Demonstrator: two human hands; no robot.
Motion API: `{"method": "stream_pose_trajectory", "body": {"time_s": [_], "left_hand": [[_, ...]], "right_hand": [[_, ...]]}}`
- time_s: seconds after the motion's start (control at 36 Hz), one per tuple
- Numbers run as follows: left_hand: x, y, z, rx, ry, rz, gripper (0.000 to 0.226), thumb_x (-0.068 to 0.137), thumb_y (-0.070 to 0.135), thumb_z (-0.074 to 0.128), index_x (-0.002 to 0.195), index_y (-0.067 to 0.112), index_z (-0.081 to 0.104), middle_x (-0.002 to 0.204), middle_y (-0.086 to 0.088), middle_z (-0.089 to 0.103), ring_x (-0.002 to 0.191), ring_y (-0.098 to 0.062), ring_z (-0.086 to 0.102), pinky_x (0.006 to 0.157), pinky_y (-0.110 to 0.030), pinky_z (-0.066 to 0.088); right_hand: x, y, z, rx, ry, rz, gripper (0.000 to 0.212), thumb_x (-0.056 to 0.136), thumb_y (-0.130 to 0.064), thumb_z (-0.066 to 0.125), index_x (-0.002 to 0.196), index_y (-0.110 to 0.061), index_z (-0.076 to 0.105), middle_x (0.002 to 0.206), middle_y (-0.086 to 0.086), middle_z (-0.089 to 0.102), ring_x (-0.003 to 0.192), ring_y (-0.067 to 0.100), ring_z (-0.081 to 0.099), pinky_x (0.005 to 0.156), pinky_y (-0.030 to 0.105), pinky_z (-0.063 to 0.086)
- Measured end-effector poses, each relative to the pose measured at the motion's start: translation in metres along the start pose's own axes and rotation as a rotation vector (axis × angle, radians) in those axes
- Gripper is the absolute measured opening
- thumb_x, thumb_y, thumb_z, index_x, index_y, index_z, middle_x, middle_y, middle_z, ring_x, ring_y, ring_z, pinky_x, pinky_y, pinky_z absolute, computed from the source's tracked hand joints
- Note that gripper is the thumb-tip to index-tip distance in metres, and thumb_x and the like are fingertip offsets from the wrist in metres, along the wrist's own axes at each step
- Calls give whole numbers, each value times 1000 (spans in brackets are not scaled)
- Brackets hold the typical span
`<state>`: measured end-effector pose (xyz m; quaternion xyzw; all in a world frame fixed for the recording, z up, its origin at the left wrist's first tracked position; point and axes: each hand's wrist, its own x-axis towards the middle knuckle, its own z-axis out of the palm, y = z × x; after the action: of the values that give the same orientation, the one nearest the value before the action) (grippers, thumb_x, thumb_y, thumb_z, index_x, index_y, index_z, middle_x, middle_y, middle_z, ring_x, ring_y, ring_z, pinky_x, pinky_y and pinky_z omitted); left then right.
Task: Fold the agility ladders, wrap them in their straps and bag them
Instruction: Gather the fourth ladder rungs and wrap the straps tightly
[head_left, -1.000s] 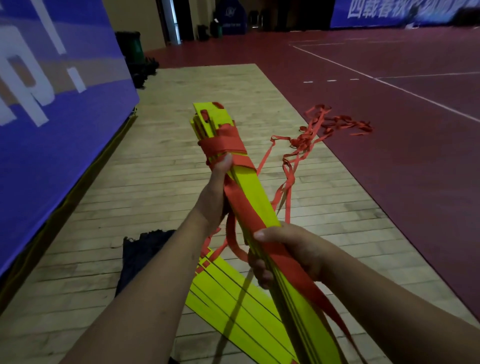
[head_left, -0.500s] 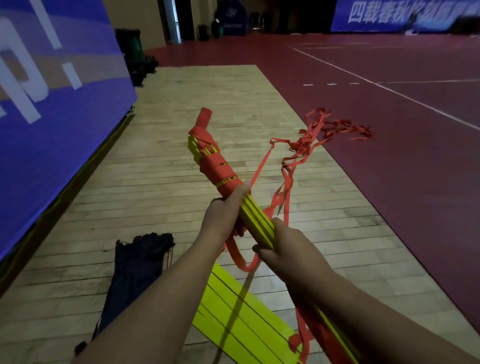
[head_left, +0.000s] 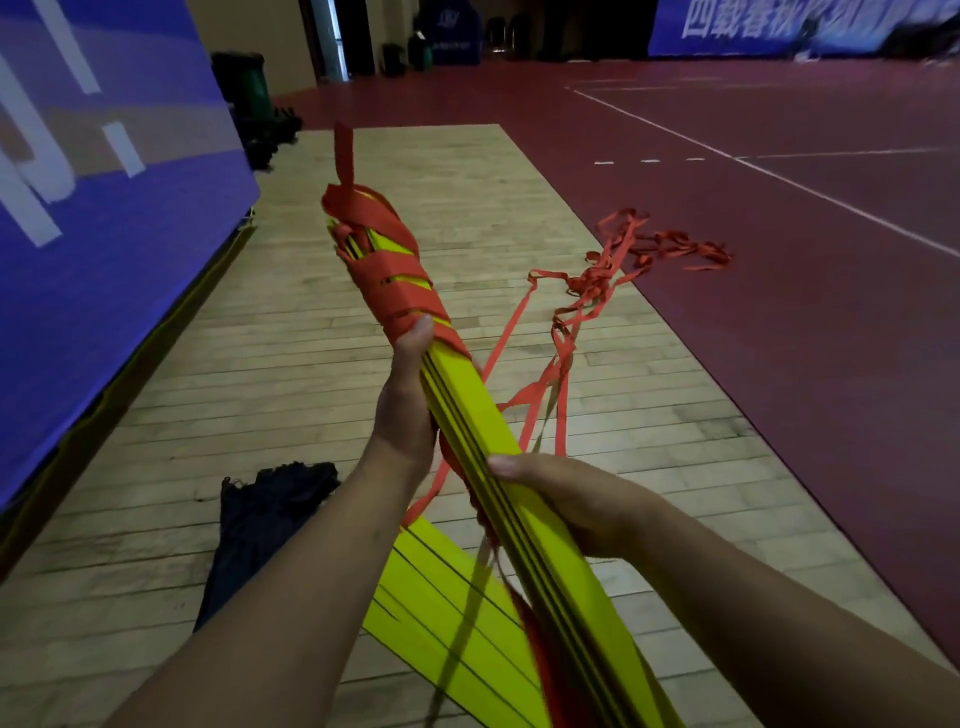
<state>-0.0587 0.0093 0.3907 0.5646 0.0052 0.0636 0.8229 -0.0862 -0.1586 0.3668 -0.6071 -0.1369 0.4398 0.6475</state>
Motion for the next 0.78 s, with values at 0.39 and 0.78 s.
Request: {"method": "stream_pose_trajectory", "body": {"time_s": [0.39, 0.78], "left_hand": [[5, 40, -31, 723, -582, -37, 112, 52, 101, 45, 105, 4, 66, 87, -2, 75, 82, -12, 70, 77, -18, 51], [-14, 52, -25, 614, -685, -293, 16, 99, 10, 56, 102, -4, 60, 68, -17, 63, 70, -29, 68, 67, -33, 58]], "right_hand": [[-34, -19, -6, 250, -102, -295, 48, 82, -38, 78, 108, -1, 66, 106, 16, 66, 111, 42, 64, 98, 55, 47], [-62, -34, -20, -118, 396, -258, 25, 84, -4, 70, 105, -1, 57, 80, 17, 71, 68, 33, 69, 62, 37, 59]]}}
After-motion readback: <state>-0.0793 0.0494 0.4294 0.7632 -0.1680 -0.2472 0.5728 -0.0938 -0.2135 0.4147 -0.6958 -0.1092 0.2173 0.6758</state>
